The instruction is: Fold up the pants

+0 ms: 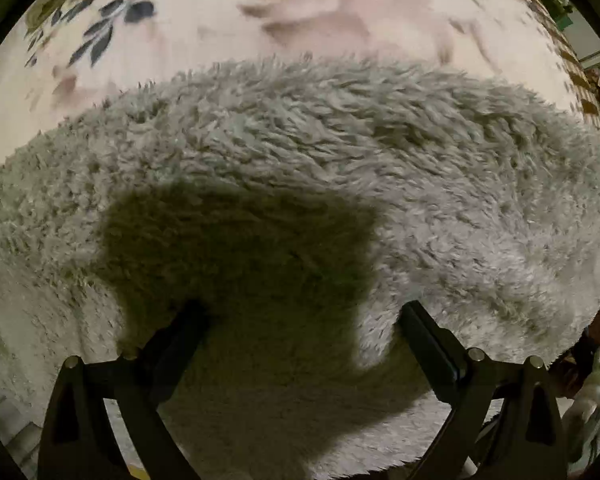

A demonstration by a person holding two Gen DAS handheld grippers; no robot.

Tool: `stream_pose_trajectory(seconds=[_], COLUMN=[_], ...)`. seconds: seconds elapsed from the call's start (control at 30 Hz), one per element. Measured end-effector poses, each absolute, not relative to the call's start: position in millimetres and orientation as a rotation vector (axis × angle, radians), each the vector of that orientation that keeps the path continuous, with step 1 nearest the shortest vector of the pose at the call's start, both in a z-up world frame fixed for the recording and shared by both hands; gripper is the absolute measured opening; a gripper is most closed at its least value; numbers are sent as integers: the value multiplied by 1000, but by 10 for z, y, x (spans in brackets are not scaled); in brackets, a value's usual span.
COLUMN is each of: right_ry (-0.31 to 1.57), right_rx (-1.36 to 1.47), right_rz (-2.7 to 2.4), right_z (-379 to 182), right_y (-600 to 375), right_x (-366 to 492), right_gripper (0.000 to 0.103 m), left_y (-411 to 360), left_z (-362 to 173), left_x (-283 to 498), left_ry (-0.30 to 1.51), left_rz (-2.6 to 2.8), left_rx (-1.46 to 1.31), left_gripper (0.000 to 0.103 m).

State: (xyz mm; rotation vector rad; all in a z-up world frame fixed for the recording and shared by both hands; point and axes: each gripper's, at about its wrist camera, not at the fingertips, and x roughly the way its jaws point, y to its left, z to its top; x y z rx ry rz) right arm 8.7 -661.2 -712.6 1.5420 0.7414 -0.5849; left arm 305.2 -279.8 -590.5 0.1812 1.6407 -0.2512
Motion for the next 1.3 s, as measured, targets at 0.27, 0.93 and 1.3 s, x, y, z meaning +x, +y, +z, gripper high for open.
stream_pose_trajectory(seconds=[0.27, 0.93, 1.3], right_ry=[546, 637, 696], right_rx=[1422, 1307, 899], right_rz=[-498, -427, -246], right_z=[-6811, -6932, -5195], right_y=[-6615, -6769, -5708], right_x=[250, 835, 1312], right_gripper=[48, 24, 23], left_y=[-2972, -2754, -1745], left_z=[-6279, -5919, -4933], left_x=[3287, 2775, 2644], left_ry=[1683, 1661, 1529], left_rz=[-252, -231, -195], left_rx=[185, 125, -202], left_gripper=[103, 103, 103])
